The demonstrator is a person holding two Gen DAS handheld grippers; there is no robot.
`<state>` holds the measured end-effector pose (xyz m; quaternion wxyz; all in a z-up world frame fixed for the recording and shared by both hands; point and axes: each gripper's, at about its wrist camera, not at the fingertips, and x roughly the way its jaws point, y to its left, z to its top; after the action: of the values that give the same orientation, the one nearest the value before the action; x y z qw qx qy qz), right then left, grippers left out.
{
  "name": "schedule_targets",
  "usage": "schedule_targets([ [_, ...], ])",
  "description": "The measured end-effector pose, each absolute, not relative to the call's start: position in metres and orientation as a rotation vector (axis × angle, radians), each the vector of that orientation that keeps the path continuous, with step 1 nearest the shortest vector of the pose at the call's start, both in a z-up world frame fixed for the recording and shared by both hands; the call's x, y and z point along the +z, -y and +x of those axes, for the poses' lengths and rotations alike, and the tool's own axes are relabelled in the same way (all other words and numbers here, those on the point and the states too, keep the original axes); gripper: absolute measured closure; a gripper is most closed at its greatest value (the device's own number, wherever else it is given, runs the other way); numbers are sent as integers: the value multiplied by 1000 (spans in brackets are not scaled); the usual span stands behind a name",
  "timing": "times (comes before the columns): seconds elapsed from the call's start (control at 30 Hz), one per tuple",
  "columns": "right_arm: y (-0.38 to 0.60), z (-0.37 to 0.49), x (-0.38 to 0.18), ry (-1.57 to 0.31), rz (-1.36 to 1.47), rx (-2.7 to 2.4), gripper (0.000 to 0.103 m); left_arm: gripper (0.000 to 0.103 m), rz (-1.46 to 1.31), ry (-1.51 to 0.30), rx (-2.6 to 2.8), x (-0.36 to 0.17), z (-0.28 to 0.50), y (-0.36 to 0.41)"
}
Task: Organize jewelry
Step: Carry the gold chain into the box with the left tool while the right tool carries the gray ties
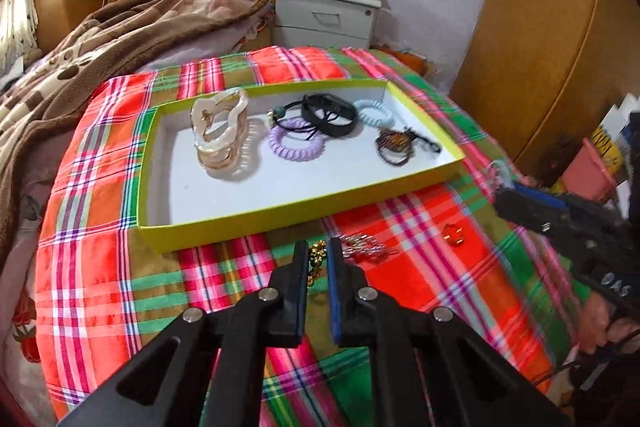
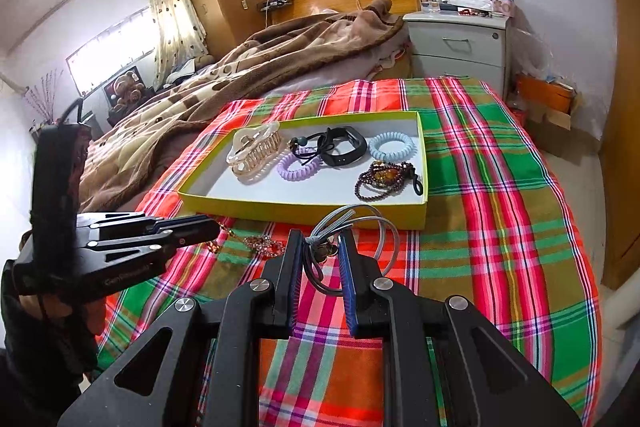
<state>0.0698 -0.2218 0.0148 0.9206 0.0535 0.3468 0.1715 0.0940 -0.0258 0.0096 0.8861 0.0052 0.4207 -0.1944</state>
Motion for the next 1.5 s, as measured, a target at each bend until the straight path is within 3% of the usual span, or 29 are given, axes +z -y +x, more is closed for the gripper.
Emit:
schedule_targets([
  [0.97, 185, 103, 55, -645, 25, 407, 85, 94, -47, -729, -351, 80, 111, -20],
  [1.23, 168, 134, 48, -686, 14, 432, 85, 94, -41, -724, -327, 82, 130, -27],
  [1.5, 150, 168, 17, -784, -7, 435, 85, 94, -63, -786, -313, 52, 153, -27],
])
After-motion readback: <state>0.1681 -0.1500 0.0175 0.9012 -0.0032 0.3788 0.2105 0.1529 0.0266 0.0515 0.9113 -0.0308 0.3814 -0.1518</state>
